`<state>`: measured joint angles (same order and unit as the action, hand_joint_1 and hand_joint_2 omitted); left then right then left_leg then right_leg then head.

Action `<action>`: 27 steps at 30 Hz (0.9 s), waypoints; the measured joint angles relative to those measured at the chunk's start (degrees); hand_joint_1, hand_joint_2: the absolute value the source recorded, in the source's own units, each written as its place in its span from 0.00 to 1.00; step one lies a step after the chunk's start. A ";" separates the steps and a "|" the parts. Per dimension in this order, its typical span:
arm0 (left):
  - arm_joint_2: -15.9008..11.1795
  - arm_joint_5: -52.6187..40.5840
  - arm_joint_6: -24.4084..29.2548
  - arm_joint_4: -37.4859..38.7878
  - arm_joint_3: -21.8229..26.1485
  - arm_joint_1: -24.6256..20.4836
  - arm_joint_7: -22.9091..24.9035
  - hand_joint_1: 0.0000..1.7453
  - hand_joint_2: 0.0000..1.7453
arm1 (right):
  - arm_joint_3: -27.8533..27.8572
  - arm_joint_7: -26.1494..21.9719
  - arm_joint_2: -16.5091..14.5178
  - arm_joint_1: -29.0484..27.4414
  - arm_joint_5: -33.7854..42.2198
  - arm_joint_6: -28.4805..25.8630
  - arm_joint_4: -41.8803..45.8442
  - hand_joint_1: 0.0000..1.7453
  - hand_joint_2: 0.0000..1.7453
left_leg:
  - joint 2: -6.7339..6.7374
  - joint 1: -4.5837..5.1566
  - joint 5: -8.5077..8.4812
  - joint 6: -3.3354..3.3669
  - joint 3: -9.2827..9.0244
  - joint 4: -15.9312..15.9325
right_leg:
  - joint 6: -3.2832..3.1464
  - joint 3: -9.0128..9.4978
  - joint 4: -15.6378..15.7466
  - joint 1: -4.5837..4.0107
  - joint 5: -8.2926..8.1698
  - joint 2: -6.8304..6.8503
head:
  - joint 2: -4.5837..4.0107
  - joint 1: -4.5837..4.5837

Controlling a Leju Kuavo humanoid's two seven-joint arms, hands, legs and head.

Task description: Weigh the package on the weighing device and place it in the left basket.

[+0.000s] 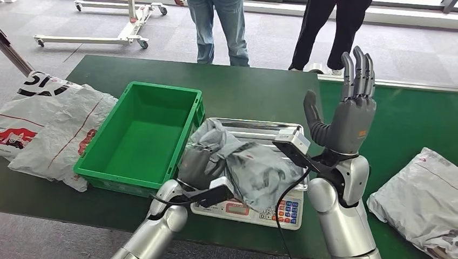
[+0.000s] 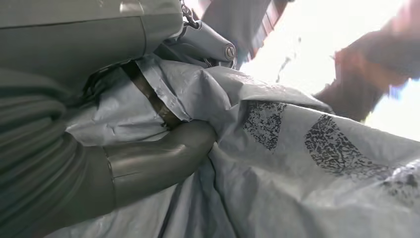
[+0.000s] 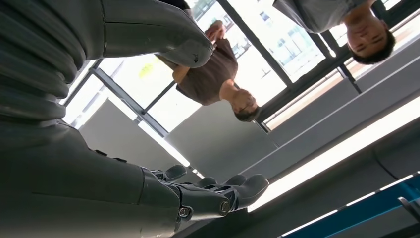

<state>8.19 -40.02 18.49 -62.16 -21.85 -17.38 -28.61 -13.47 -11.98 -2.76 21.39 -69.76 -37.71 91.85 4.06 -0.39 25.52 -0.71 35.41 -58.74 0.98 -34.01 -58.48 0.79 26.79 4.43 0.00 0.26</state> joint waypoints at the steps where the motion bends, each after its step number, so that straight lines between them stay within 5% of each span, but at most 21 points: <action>1: -0.03 3.83 3.77 -2.31 2.02 0.52 -0.81 1.00 1.00 | 0.20 0.04 0.01 -0.33 -0.02 -0.06 0.07 0.00 1.00 | 0.01 0.00 0.00 0.00 0.00 0.01 | 0.00 -0.01 0.00 -0.01 0.00 -0.01 | 0.00 0.00; 9: -0.85 22.93 18.30 -18.66 19.96 3.38 -10.35 1.00 1.00 | 0.75 -0.24 0.05 -1.57 0.37 -1.96 -0.46 0.00 1.00 | -0.03 -0.05 -0.05 -0.08 0.00 0.08 | -0.05 -0.03 0.00 -0.06 0.04 0.03 | 0.00 0.02; 17: -1.07 22.93 20.41 -22.18 24.57 3.43 -11.38 1.00 1.00 | 0.76 -0.22 0.03 -1.86 0.39 -2.10 -0.91 0.00 1.00 | -0.05 -0.04 -0.05 -0.07 0.00 0.07 | -0.05 -0.02 0.00 0.00 0.03 0.04 | 0.00 0.01; 20: -0.55 14.65 21.10 -21.89 25.85 2.72 -10.59 1.00 1.00 | 0.79 -0.23 0.03 -2.27 0.27 -1.91 -0.90 0.00 1.00 | -0.05 -0.04 -0.05 -0.07 0.00 0.06 | -0.05 -0.03 0.01 -0.01 0.03 0.04 | 0.00 0.01; 22: 0.57 -2.01 21.29 -19.61 28.96 0.43 -4.91 1.00 1.00 | 0.81 -0.17 -0.05 -2.64 -0.14 -1.62 -0.87 0.00 1.00 | -0.08 -0.04 -0.05 -0.06 -0.01 0.05 | -0.04 -0.02 0.01 0.00 0.03 0.07 | 0.00 0.01; 25: 0.54 -35.05 21.35 -9.85 32.81 -5.28 15.00 1.00 1.00 | 0.82 -0.10 -0.31 -2.93 -0.79 -1.09 -0.77 0.00 1.00 | -0.07 -0.02 -0.10 -0.11 -0.03 0.07 | -0.10 0.00 0.00 -0.01 -0.02 0.08 | 0.00 0.00; 27: -0.60 -44.38 21.41 -1.76 33.59 -9.02 25.04 1.00 1.00 | 0.82 -0.11 -0.42 -3.00 -0.87 -0.75 -0.71 0.00 1.00 | 0.00 -0.04 -0.15 -0.18 -0.04 0.08 | -0.18 -0.04 -0.01 -0.04 -0.10 0.00 | 0.00 0.01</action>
<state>7.59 -84.40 39.91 -63.92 11.74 -26.40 -3.57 -12.66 -12.09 -3.18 18.40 -70.63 -38.46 91.14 4.07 -0.43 25.37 -0.89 35.37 -58.65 0.81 -34.05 -58.49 0.74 26.70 4.43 0.00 0.27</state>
